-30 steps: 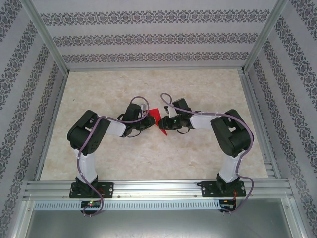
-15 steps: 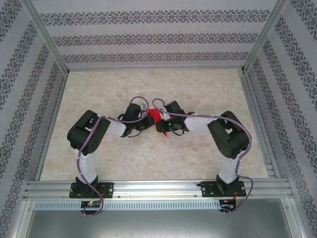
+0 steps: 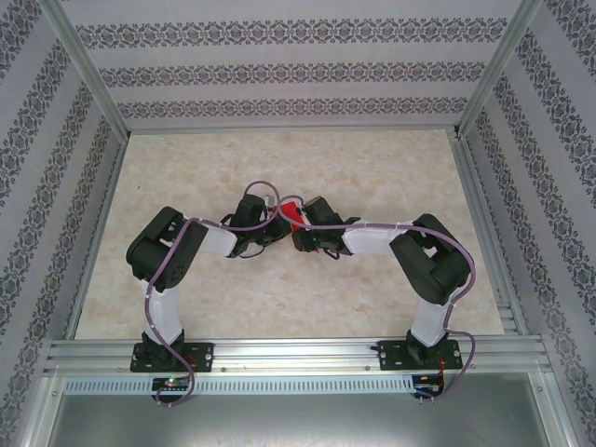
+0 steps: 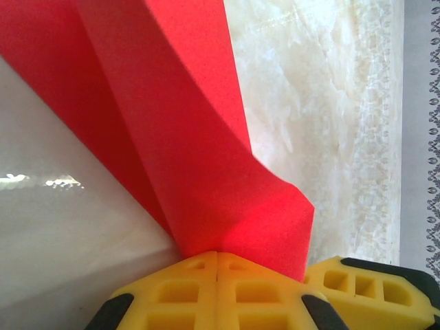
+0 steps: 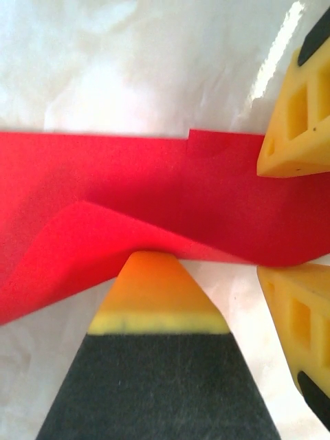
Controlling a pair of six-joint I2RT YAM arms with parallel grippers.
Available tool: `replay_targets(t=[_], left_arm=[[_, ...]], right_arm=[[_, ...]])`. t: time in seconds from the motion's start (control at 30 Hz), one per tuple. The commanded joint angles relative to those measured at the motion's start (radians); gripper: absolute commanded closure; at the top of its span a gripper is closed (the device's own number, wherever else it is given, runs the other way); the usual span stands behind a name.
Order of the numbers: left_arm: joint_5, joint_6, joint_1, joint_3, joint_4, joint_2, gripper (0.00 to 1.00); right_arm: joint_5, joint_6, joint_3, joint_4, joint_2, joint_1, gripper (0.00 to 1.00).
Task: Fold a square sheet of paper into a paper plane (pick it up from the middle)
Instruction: Fold the wing for the fifth time at the center of the table.
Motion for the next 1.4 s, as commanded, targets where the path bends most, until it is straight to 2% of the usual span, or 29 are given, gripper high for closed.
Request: replay_targets(t=[0.0, 0.1, 0.27, 0.57, 0.83, 1.1, 1.37], left_arm=[[-0.004, 0.021, -0.007, 0.022, -0.063, -0.055, 0.93], [-0.029, 0.061, -0.008, 0.03, -0.134, -0.096, 0.92], [-0.022, 0.067, -0.004, 0.039, -0.144, -0.084, 0.92], [-0.01, 0.057, -0.001, 0.066, -0.143, -0.06, 0.92], [-0.008, 0.051, -0.001, 0.073, -0.145, -0.053, 0.93], [-0.013, 0.046, 0.003, 0.07, -0.146, -0.054, 0.93], [-0.03, 0.052, 0.024, 0.046, -0.163, -0.081, 0.93]], right_arm=[[0.03, -0.032, -0.016, 0.035, -0.043, 0.002, 0.62], [0.018, -0.079, -0.004, 0.03, -0.042, 0.0, 0.59], [0.014, -0.194, -0.006, 0.074, -0.044, 0.002, 0.54], [0.055, -0.352, -0.036, 0.213, -0.013, 0.016, 0.53], [0.106, -0.427, -0.059, 0.288, 0.016, 0.036, 0.58], [0.115, -0.426, -0.062, 0.289, 0.039, 0.028, 0.7], [0.052, -0.389, -0.076, 0.3, 0.023, -0.002, 0.93]])
